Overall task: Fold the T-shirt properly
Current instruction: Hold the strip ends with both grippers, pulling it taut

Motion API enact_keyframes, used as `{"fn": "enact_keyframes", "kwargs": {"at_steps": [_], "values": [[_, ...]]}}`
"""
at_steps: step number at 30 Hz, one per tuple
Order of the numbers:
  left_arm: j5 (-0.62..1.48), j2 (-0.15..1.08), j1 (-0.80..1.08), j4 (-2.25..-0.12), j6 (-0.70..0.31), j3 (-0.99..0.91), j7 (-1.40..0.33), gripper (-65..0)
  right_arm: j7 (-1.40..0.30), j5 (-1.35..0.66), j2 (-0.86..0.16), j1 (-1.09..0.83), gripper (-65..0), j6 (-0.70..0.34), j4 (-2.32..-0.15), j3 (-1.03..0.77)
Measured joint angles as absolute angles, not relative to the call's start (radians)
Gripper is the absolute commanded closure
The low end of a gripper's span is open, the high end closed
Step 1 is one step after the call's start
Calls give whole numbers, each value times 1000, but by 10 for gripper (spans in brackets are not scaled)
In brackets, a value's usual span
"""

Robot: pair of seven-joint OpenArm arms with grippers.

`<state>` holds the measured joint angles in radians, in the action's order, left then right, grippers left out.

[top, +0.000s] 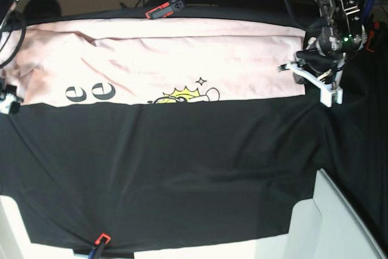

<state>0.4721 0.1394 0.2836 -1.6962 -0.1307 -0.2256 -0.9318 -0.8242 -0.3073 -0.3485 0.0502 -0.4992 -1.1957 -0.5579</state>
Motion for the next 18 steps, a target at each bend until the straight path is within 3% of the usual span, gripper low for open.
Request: {"fn": "enact_keyframes", "kwargs": {"at_steps": [8,18], "values": [[469,139,224,-1589,-131,-213,-934,0,-813,-301,-356,80,-300,-497,-1066,-552],[469,142,221,-1560,-131,-215,-932,0,-812,-304,-396,81,-300,-497,-1062,-551]]}}
